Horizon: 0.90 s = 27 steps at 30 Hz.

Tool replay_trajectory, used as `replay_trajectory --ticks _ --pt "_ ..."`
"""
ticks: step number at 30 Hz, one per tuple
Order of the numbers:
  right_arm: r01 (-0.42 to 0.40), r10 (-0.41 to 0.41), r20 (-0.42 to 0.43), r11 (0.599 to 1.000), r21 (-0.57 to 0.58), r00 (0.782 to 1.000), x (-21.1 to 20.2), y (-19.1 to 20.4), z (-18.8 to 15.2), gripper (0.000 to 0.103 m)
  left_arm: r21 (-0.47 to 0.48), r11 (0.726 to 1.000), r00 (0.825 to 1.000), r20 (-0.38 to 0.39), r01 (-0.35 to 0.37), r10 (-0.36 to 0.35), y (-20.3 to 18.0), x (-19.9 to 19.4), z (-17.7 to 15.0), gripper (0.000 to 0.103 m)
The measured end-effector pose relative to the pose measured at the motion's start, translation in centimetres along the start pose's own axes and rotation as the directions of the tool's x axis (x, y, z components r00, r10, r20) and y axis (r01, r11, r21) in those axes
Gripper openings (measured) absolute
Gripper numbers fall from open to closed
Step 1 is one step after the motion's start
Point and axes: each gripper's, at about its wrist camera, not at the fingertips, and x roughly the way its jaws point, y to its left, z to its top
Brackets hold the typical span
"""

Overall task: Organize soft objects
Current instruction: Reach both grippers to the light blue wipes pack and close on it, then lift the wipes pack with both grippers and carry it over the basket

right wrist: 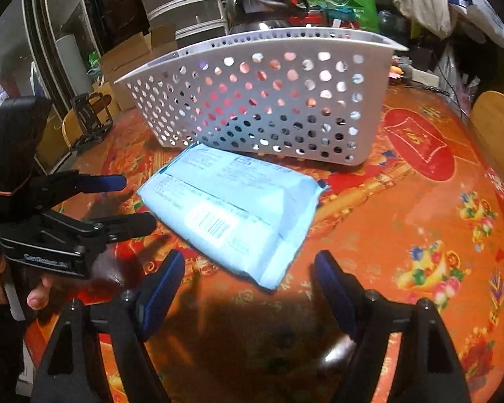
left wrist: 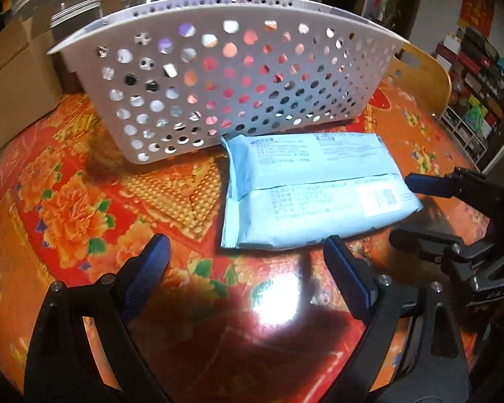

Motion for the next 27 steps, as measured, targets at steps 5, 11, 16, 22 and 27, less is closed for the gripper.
replay_trajectory --ticks 5,11,16,22,27 --pt "-0.006 0.006 -0.013 1.000 0.001 1.000 0.9 -0.1 0.2 0.062 0.005 1.000 1.000 0.002 0.026 -0.026 -0.3 1.1 0.5 0.091" --pt "0.009 -0.009 -0.012 1.000 -0.001 1.000 1.2 -0.7 0.7 0.061 -0.005 1.000 1.000 0.020 0.019 -0.019 -0.7 2.0 0.7 0.092" --pt "0.021 -0.022 -0.017 1.000 -0.017 1.000 1.5 -0.7 1.0 0.056 -0.015 0.997 0.997 0.046 0.070 -0.069 -1.7 2.4 1.1 0.081" --pt "0.006 -0.007 -0.013 1.000 -0.024 1.000 1.5 -0.6 1.3 0.036 -0.013 0.995 0.994 0.059 0.094 -0.093 -2.9 2.5 1.3 0.054" --pt "0.007 -0.007 -0.005 1.000 -0.026 1.000 1.4 -0.3 1.3 0.027 -0.048 0.996 0.992 0.097 0.080 -0.075 -3.0 2.0 1.2 0.034"
